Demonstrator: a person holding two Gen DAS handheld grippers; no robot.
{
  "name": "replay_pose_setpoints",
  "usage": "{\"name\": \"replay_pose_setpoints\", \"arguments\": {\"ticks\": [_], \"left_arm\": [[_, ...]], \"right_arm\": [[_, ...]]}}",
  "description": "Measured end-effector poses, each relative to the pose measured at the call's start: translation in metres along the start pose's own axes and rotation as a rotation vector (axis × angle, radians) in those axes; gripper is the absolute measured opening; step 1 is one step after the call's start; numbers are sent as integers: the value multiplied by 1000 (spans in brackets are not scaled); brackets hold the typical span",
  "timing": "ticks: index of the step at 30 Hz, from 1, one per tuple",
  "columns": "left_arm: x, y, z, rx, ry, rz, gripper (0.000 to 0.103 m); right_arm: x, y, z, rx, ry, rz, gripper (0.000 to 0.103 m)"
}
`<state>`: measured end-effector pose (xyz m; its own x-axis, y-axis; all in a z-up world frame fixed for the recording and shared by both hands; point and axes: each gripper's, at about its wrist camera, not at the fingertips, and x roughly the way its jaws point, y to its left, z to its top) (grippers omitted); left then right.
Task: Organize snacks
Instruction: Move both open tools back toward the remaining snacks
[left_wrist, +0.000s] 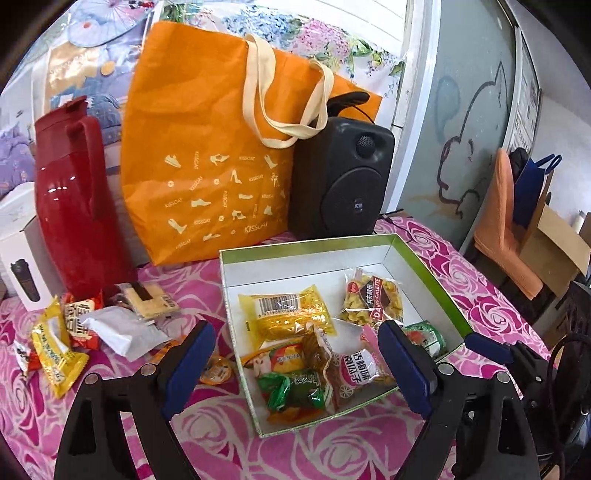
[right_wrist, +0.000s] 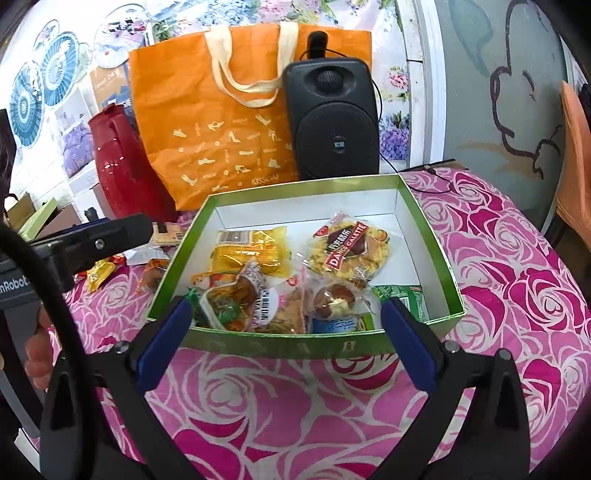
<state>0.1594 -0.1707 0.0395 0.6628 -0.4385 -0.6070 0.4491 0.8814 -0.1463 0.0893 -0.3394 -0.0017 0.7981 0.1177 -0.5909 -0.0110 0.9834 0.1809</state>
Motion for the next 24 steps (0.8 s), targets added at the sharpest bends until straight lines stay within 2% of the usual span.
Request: {"name": "replay_pose_setpoints", "arguments": {"ticks": [7,13,24], "left_arm": [[-30,10,-9,-5,-18,30,92],[-58,32,-34,-30,-12,73,92],[-83,119,-104,-163,62,196,92]], "right_arm": [[-13,25,-7,-31,-6,25,102],[-13,50,-19,-47,28,82,102],[7,119,-34,-158,117,195,102]]}}
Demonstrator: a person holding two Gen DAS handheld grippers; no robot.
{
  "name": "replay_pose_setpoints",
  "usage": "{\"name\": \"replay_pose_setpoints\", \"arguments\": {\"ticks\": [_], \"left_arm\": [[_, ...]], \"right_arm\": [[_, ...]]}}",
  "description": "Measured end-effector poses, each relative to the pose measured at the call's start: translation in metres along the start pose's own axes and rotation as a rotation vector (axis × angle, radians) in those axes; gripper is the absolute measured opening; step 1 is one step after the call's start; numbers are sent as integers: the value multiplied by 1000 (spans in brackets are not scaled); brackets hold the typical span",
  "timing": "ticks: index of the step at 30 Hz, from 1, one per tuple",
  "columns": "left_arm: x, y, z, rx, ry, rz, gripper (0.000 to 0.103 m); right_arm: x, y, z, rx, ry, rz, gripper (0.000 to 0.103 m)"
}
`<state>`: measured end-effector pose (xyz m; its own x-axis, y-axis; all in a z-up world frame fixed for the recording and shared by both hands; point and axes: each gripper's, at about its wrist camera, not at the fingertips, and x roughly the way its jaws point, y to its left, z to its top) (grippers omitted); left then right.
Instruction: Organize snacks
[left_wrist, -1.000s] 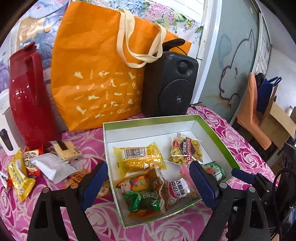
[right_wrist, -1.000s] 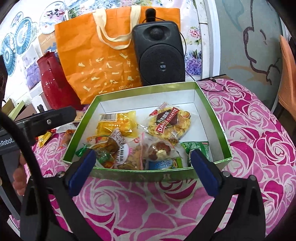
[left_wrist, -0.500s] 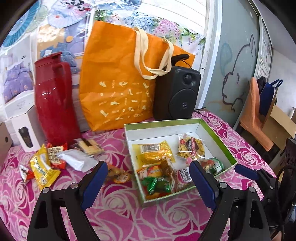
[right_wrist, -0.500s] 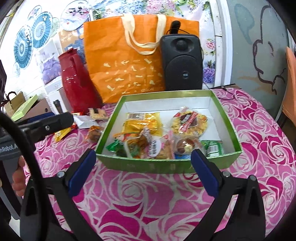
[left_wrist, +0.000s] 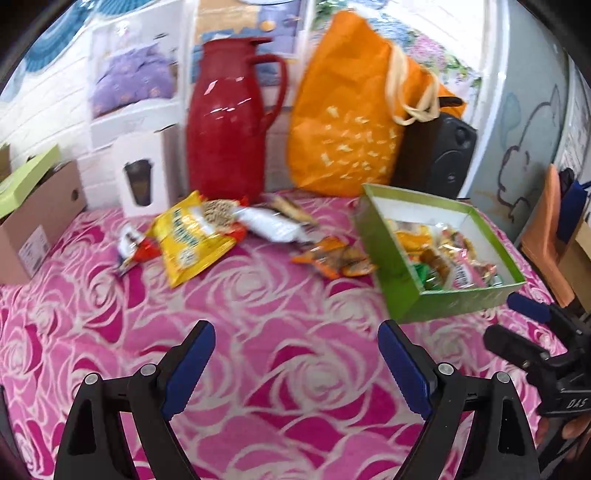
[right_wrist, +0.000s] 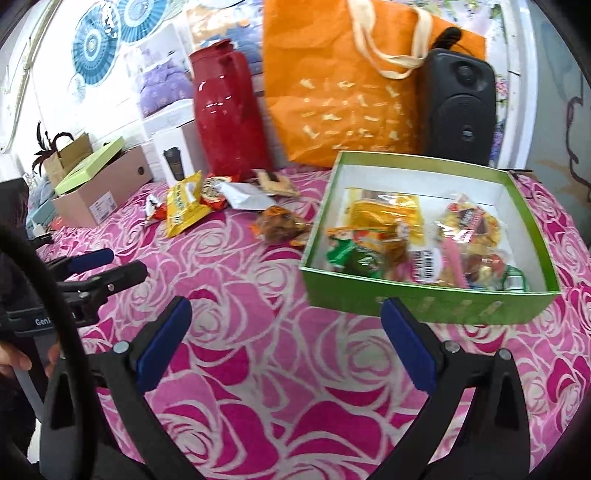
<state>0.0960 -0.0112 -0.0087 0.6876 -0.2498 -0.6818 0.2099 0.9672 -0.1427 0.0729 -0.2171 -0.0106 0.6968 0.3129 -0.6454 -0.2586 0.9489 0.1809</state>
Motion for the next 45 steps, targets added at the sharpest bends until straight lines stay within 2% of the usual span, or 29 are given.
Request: {"name": "replay_pose_setpoints", "arguments": {"ticks": [5,11,14,16,20,24,26,28,32,33,34,35,36,37,40,45], "left_arm": [[-5,32,-9,-44,-4,26,92],[-3,50,-4,-66,-11,13,92],[2,56,5,-88,-14,-6,90],[8,61,16,-107,-20,27,89],[21,81,37,-168,-14,-31,89],[33,102,54,-211,-25,-2,89],[40,110,59,-230,-22,-1,89],[48,118,63,-252,-13,-9,89],[66,123,70,-281,13,-31,89],[69,122,71,-284,17,-38,89],[73,121,73,-286,21,-47,89],[77,120,76,-284,25,-53,89],[82,117,79,-277,30,-61,89],[85,114,82,-271,34,-65,89],[97,104,89,-253,50,-93,89],[126,90,96,-254,96,-128,89]], "right_arm": [[22,30,11,-65,21,14,102],[57,55,33,-153,46,5,102],[75,55,48,-148,51,5,101],[85,52,55,-154,49,-5,101],[105,47,66,-133,70,22,101],[131,58,69,-214,120,-25,100],[145,66,69,-276,151,-58,91],[157,71,67,-316,178,-75,90],[175,73,62,-384,204,-178,90],[179,71,60,-382,219,-192,88],[183,68,59,-384,230,-221,76],[185,67,57,-401,221,-271,54],[185,65,57,-413,206,-307,44],[182,63,57,-412,188,-327,44],[166,47,58,-299,166,-226,43],[138,35,47,-202,149,-112,43]]}}
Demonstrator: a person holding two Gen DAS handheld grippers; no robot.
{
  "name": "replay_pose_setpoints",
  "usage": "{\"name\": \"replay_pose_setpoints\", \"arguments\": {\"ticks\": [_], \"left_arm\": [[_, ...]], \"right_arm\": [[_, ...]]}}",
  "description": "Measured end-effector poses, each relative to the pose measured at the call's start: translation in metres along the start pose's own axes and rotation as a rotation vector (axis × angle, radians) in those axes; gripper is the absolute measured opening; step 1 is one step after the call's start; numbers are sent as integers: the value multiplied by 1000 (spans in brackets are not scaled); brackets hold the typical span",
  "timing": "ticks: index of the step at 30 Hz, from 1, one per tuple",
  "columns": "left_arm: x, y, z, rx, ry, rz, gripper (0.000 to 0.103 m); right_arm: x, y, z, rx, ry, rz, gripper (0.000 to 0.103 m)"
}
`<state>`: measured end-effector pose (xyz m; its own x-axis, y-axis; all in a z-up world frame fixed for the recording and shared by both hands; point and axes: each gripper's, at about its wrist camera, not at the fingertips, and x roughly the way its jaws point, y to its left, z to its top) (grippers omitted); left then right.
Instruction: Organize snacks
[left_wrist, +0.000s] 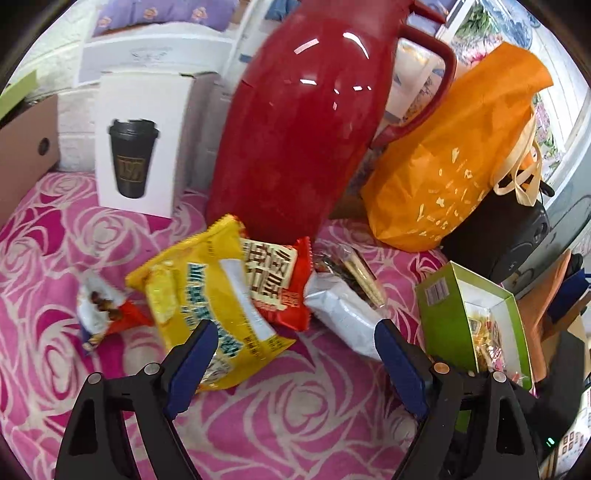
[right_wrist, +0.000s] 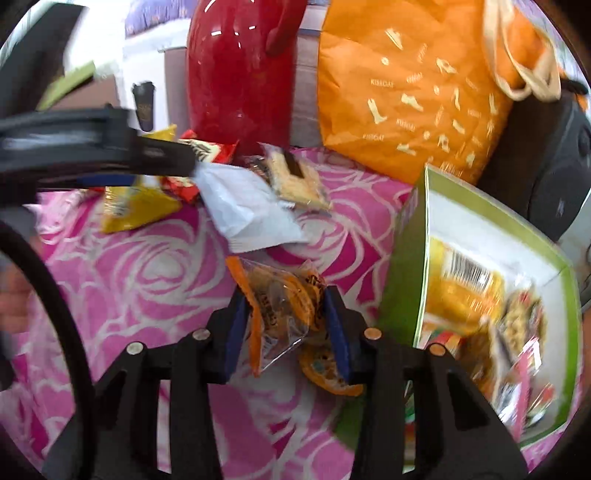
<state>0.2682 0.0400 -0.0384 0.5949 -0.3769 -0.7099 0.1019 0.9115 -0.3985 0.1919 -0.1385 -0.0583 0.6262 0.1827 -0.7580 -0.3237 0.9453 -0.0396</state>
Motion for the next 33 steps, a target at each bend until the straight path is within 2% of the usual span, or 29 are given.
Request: {"name": "replay_pose_setpoints", "arguments": {"ticks": [5,9,10,11,13,14,16,19,25,33], "left_arm": [[28,-25,3,58,26,8,89],[48,-36,7,63,44,16,89],[53,-36,7,61,53,23,85],[57,-34,7,60,63,27,78],[65,-33,5,73,90,31,41],[67,-31,3,79,101,36,39],[63,-27,2,89,86,14,25],[53,-22,-1,97,89,-2,14],[19,-17,-22,144,91,-20,11],[-40,-9,-79,191,123,-29,11]], "right_arm": [[-12,4,-9,15,-11,65,43],[-18,6,-18,29,-16,80,43],[-20,4,-21,32,-9,80,43],[-21,4,-21,31,-11,77,43],[-27,4,-23,39,-13,76,43],[-28,4,-23,47,-14,82,43],[-25,2,-18,54,-8,86,43],[-27,1,-18,75,-8,105,43],[-36,2,-25,96,-9,137,43],[-61,18,-41,77,-16,173,43]]}}
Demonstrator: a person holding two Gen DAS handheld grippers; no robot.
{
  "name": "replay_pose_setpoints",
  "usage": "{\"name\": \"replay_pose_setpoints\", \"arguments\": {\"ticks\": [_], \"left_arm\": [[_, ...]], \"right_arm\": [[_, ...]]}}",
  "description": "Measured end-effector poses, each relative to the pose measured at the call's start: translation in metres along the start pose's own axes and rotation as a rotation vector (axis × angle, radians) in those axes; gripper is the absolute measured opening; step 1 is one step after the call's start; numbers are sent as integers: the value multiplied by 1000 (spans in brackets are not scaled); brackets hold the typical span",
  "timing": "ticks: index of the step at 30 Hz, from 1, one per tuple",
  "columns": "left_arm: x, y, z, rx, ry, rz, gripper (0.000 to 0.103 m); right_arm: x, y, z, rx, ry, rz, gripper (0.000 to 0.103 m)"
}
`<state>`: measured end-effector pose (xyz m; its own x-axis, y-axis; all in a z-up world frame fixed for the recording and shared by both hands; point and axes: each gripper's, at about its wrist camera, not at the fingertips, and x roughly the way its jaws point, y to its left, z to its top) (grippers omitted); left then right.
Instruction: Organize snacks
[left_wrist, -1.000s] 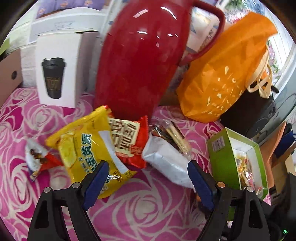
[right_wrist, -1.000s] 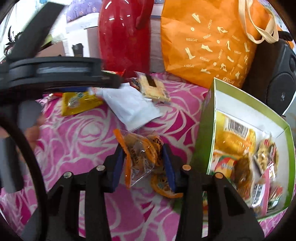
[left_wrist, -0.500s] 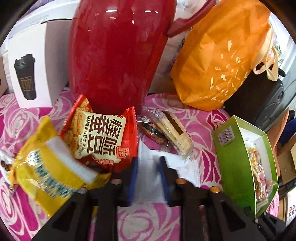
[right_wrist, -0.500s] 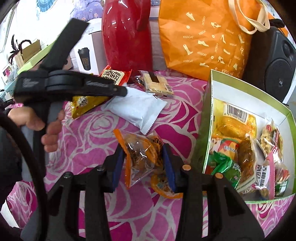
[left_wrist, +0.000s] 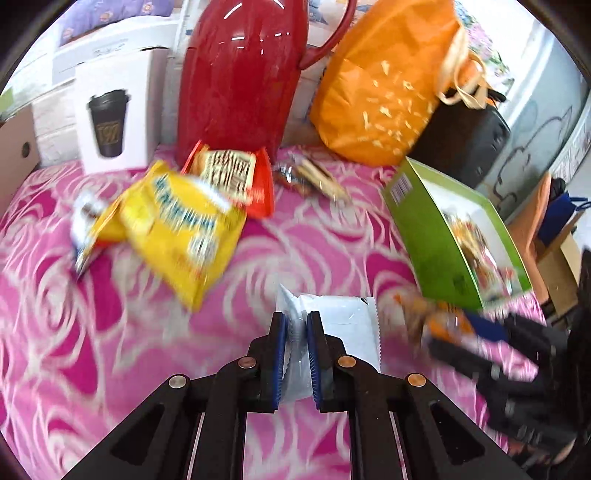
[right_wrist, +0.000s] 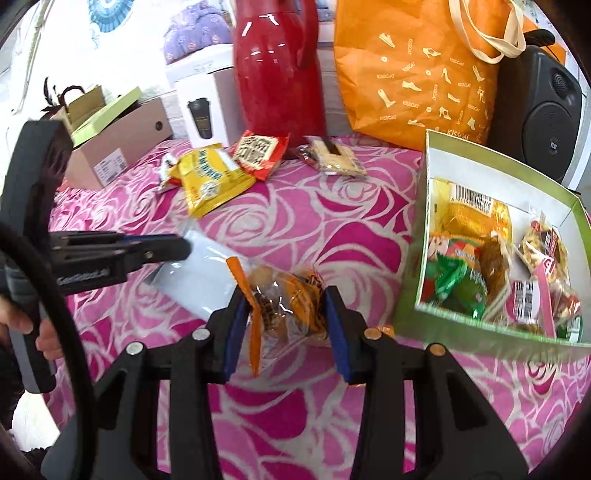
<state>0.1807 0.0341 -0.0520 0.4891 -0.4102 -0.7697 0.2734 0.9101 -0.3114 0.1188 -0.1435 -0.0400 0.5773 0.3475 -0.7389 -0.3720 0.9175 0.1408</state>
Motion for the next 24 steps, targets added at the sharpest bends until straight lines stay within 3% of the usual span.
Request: {"name": "replay_pose_setpoints", "arguments": {"ticks": [8,11,12,13,15,18,21,24], "left_arm": [[-43,10,-54,-30,-21,42,15],[-50,15,-64,-39,-33,74,24],[-52,16,-67,-43,-39,79,31],[-54,18,-68,-50,-43,85,45],[-57,20,-69,-69,-54,107,57],[-60,17,-70,-79,-38,64,58],[-61,7,-76,-40,-23,51,74],[-51,-4,-78,-25,3,65,76]], "right_arm": [[-7,14,-27,-15,43,19,44],[-8,16,-33,-19,48,14,45],[-9,16,-33,-21,49,13,45],[-9,17,-34,-26,53,13,46],[-10,18,-35,-27,53,13,48],[-11,15,-39,-14,63,21,60],[-10,13,-43,2,66,22,61],[-10,12,-46,15,76,24,61]]}}
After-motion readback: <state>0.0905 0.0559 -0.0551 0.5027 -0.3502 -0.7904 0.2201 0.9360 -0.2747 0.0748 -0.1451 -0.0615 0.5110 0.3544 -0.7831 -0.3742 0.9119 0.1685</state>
